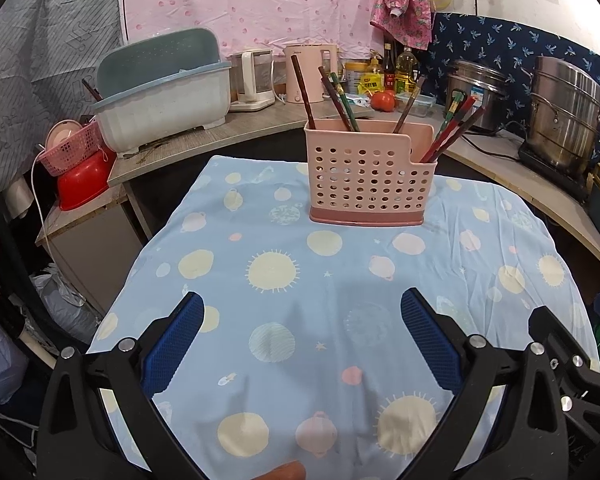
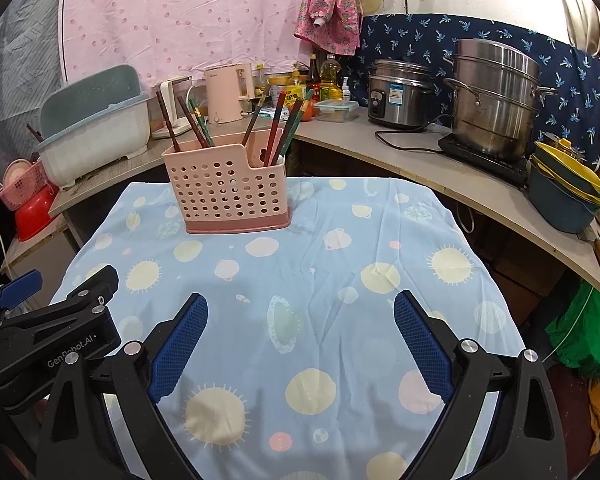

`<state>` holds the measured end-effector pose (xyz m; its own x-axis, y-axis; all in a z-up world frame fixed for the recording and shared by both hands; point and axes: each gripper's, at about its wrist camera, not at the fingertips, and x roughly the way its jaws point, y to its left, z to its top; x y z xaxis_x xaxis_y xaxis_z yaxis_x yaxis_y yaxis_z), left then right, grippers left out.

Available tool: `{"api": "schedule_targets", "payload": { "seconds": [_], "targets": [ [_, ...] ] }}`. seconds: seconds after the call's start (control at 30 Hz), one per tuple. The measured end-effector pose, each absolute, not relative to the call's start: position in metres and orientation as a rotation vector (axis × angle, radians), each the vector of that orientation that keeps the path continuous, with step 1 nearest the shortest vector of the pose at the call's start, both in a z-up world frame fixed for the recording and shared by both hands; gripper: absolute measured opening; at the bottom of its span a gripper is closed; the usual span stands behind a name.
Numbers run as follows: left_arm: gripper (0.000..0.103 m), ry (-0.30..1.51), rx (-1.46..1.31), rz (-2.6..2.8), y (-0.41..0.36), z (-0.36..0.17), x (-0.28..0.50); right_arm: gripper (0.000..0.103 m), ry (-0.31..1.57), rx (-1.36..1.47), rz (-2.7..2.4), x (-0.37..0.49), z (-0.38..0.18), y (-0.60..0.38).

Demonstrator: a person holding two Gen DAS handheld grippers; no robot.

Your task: Organize utensils

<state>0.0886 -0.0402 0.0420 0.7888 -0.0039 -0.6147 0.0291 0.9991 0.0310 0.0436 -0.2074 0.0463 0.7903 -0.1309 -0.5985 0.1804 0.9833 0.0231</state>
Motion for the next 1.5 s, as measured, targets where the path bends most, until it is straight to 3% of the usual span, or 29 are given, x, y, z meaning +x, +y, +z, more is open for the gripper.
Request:
{"api": "schedule_targets", "payload": {
  "seconds": [1.5],
  "targets": [
    [0.094, 0.66, 0.043, -0.031, -0.0419, 0.0427, 0.0875, 0.091, 0.644, 0.081, -0.161, 0.042, 0.0479, -0.207]
  ]
}}
